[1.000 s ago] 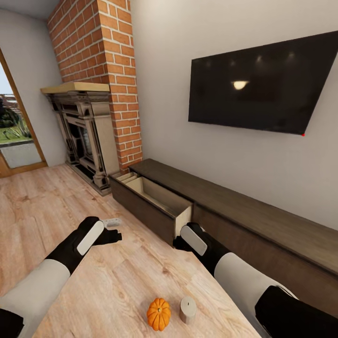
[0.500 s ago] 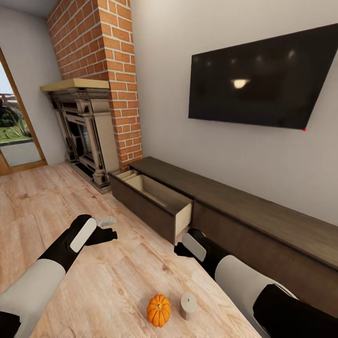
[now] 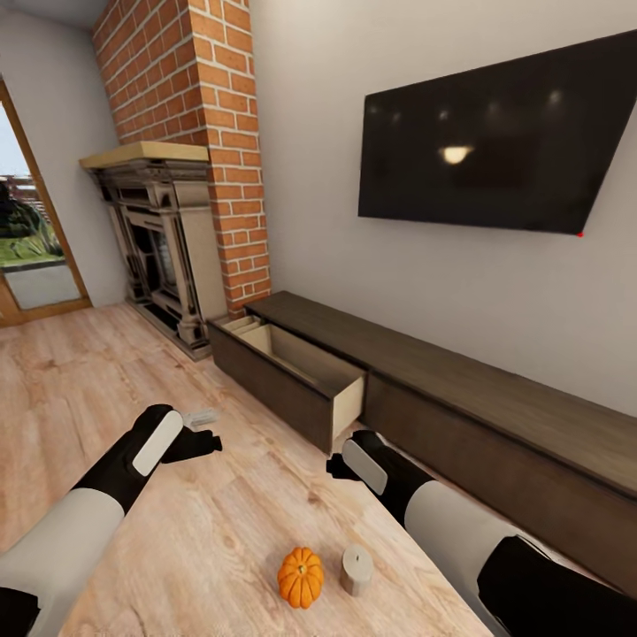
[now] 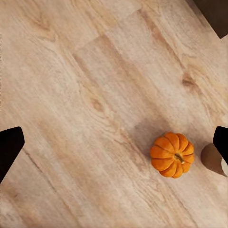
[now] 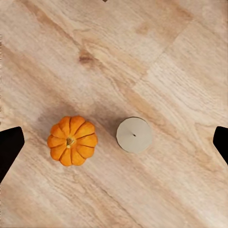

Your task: Place each of the two pumpkins and all three candles from the living room inside a cabinet in the living room (use any cabinet), then make sure every cabinet is closed, and position the cauldron so it is next to a table in the living room.

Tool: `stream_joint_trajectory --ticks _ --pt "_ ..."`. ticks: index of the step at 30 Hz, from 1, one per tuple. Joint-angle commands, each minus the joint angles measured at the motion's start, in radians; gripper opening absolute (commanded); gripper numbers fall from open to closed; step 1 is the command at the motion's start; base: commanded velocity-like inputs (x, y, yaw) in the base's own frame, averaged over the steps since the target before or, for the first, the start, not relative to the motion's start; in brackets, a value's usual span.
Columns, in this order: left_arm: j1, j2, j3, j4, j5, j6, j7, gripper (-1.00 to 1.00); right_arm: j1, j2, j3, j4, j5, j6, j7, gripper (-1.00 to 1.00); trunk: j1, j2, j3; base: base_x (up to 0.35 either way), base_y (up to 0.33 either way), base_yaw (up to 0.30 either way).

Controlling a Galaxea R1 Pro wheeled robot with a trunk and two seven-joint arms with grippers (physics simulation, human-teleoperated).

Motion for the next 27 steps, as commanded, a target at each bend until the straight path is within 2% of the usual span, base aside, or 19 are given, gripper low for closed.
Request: stream_joint_trajectory --ticks 1,17,27 --pt "-0.001 0.001 -0.004 -0.001 0.01 0.001 0.01 1.0 -0.001 -0.001 0.007 -0.001 -0.009 0.001 -0.008 1.0 0.004 -0.008 -0.004 0.0 0.0 0.187" --pt "0.0 -0.003 -0.007 -0.001 0.004 -0.002 0.015 1.0 -0.001 -0.002 0.006 -0.002 -0.007 0.002 -0.004 1.0 0.065 -0.12 -0.054 0.0 0.0 0.27" --pt "0.001 -0.004 -0.009 0.0 0.001 -0.004 0.019 1.0 -0.001 -0.003 0.003 0.0 -0.007 0.002 -0.002 1.0 0.103 -0.19 -0.086 0.0 0.0 0.064"
